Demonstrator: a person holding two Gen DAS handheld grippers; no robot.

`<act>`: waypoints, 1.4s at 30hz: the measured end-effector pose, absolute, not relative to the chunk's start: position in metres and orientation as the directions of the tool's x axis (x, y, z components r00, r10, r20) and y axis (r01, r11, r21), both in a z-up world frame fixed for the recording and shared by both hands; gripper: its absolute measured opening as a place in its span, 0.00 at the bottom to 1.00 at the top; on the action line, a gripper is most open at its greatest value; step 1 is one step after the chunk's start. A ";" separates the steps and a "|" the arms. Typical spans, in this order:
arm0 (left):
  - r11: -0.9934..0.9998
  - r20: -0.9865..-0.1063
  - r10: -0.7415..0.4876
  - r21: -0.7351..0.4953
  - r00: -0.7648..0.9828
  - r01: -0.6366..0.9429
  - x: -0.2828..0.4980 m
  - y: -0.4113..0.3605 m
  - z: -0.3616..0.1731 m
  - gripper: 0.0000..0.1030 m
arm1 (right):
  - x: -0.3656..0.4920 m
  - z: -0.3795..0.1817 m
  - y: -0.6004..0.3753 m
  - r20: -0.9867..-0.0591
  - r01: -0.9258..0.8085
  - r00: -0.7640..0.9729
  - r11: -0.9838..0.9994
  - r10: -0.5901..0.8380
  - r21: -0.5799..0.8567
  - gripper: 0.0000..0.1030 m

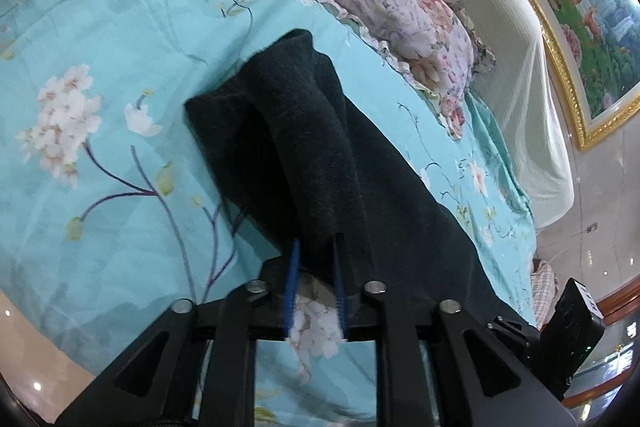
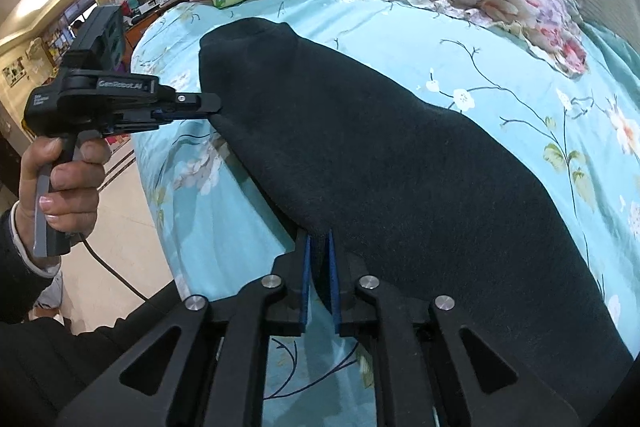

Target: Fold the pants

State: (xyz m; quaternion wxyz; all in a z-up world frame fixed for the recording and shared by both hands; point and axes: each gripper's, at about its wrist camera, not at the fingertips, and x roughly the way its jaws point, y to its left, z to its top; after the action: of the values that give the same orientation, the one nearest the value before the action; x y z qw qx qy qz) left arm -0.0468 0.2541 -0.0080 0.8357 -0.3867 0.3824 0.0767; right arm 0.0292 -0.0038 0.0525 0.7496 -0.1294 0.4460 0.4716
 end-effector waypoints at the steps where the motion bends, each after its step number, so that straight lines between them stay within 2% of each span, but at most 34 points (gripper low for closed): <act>1: 0.690 -0.700 -0.161 -0.584 0.696 -0.428 -0.049 0.256 -0.007 0.26 | 0.030 0.053 -0.004 -0.790 -0.823 0.158 0.522 0.592 0.226 0.10; 4: 0.684 -0.709 -0.150 -0.577 0.689 -0.446 -0.054 0.261 -0.007 0.44 | 0.029 0.055 -0.007 -0.787 -0.818 0.156 0.525 0.597 0.235 0.10; 7: 0.672 -0.707 -0.147 -0.585 0.692 -0.454 -0.058 0.266 -0.006 0.48 | 0.030 0.058 -0.013 -0.781 -0.807 0.145 0.530 0.607 0.262 0.15; 8: 0.668 -0.709 -0.150 -0.587 0.689 -0.458 -0.059 0.268 -0.006 0.53 | 0.029 0.059 -0.015 -0.779 -0.804 0.144 0.531 0.610 0.267 0.18; 10: 0.663 -0.712 -0.148 -0.587 0.687 -0.465 -0.059 0.270 -0.006 0.55 | 0.029 0.062 -0.020 -0.771 -0.796 0.152 0.539 0.619 0.276 0.29; 11: 0.660 -0.712 -0.150 -0.589 0.686 -0.466 -0.058 0.270 -0.005 0.55 | 0.031 0.065 -0.024 -0.762 -0.787 0.153 0.544 0.630 0.291 0.31; 18: 0.663 -0.733 -0.182 -0.584 0.656 -0.469 -0.042 0.264 -0.009 0.62 | 0.054 0.077 -0.045 -0.704 -0.709 0.177 0.585 0.688 0.394 0.31; 29: 0.651 -0.765 -0.168 -0.560 0.622 -0.513 -0.019 0.282 -0.022 0.63 | 0.134 0.076 -0.066 -0.661 -0.536 0.236 0.663 0.712 0.523 0.31; 39: 0.633 -0.747 -0.175 -0.584 0.641 -0.508 -0.009 0.304 -0.026 0.62 | 0.187 0.038 -0.005 -0.752 -0.573 0.106 0.658 0.651 0.489 0.31; 42: 0.632 -0.745 -0.164 -0.582 0.647 -0.511 -0.005 0.310 -0.028 0.59 | 0.193 0.019 0.012 -0.798 -0.590 0.055 0.664 0.600 0.459 0.31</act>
State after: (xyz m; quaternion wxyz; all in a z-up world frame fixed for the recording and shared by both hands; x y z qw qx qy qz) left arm -0.0053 0.3097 -0.0276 0.8069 -0.4151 0.4063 0.1076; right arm 0.1928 0.0120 0.0190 0.7264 0.0048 0.5519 0.4096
